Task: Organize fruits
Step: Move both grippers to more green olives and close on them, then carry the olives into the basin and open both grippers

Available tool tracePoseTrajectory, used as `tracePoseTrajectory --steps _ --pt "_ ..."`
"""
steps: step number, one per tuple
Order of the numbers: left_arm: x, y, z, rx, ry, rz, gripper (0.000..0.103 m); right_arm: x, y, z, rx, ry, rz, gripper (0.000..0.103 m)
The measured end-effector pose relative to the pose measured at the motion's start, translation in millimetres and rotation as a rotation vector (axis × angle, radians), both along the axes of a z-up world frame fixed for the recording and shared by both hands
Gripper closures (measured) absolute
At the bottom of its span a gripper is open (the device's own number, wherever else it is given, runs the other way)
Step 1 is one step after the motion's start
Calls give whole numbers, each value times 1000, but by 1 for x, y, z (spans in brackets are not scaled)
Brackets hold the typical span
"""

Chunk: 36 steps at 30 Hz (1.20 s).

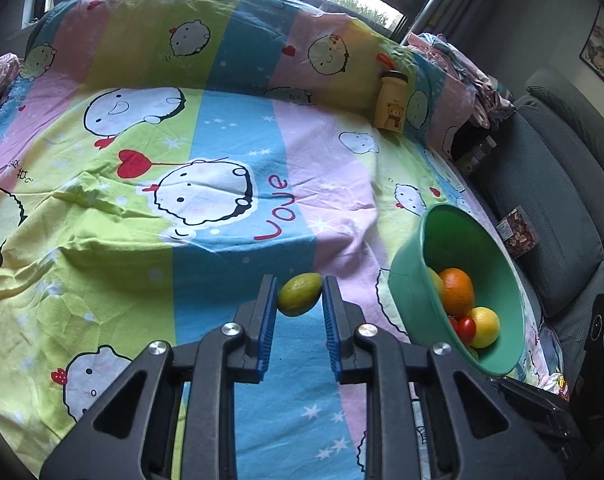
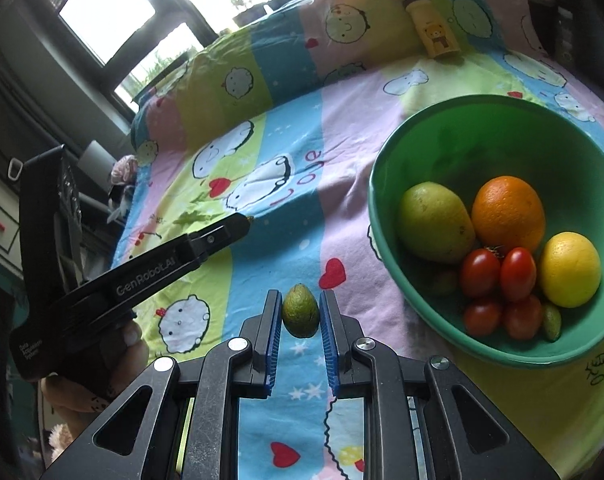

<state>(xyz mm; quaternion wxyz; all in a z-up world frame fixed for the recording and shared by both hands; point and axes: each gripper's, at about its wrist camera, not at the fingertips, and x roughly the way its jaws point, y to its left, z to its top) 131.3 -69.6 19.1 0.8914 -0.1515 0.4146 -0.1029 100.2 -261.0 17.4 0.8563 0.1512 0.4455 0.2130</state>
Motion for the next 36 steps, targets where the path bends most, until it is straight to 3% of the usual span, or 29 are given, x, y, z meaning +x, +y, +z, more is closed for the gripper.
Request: tracePoseTrajectory --steps 9,17,28,36 --pt "-29 -30 32 30 -120 -78 81 -3 -45 12 95 -42 -147 82" --pt "-48 -69 48 44 -195 -185 81 -10 -83 13 117 -47 -308 82" --pt "-44 -113 33 59 -180 -303 81 -11 -112 9 70 -34 -465 82" --pt "-39 -125 23 10 -168 -344 81 -9 -122 3 27 -22 -523 82"
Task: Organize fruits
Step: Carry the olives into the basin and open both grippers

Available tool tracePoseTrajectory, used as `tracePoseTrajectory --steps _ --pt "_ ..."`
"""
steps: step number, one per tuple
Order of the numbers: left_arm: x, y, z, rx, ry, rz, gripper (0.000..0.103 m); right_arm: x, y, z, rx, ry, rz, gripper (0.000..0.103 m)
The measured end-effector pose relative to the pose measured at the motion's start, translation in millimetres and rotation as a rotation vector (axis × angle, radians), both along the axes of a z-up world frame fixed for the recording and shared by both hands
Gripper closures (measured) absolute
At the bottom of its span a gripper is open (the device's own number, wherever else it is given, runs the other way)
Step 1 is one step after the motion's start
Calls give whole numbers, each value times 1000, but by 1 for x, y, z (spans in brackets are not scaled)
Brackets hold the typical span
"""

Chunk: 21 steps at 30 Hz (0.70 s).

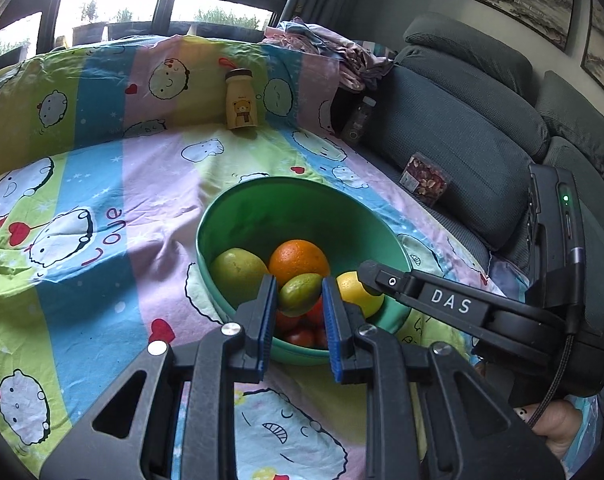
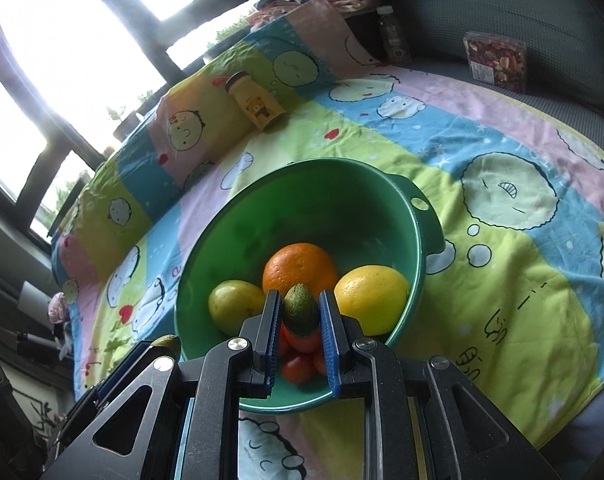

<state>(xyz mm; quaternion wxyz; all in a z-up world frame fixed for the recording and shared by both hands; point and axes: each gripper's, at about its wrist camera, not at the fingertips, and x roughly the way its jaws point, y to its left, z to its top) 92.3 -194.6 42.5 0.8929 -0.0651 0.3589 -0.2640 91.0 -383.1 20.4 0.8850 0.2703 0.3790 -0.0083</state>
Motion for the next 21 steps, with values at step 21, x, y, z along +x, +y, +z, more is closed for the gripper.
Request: tracePoseTrajectory --steps 21 --pt "8 -8 -11 -5 46 4 42 1 -5 -2 -13 2 -17 73"
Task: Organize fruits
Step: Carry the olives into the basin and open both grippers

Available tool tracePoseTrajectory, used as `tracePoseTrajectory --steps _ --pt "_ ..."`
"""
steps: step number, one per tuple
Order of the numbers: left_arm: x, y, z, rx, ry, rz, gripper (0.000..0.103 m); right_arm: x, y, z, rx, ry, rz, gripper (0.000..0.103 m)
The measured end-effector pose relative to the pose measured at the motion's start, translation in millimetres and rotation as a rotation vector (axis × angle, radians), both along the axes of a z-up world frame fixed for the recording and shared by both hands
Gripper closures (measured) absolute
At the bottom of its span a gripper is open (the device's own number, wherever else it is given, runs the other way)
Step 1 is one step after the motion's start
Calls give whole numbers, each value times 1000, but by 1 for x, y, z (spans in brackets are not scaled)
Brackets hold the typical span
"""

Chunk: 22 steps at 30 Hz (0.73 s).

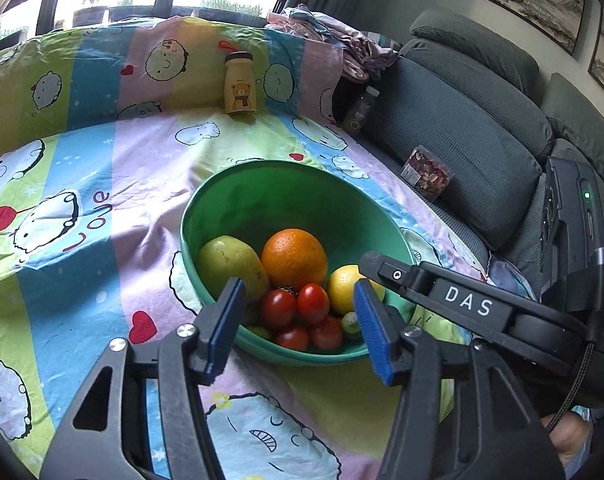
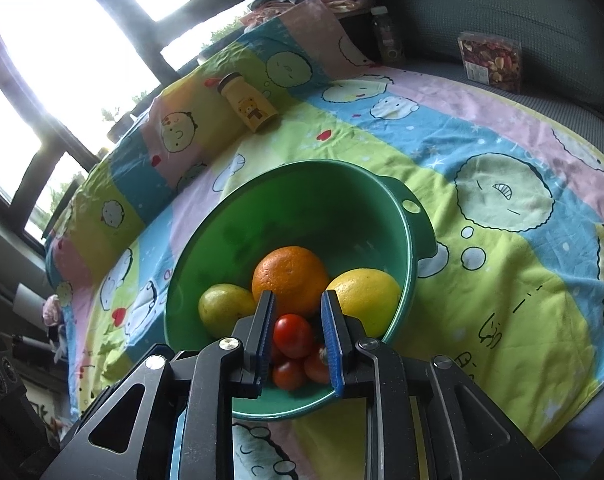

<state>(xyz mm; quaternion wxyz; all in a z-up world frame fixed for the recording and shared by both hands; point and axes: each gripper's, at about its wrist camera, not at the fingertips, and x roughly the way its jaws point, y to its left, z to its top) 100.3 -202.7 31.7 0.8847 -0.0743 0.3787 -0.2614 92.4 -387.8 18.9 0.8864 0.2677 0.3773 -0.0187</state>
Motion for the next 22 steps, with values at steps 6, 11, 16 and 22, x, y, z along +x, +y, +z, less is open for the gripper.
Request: tracePoseTrajectory --steps 6,11,16,22 --pt "-2 7 6 17 -19 33 18 -9 -4 11 -38 -50 -37 47" --pt "-2 11 10 23 -19 55 8 -12 -6 15 -45 -70 -48 44" --pt "-5 13 12 21 -27 60 6 -13 -8 15 -45 -69 -55 44" --pt "-5 11 12 17 -25 54 6 -14 -8 16 -57 -67 -65 44"
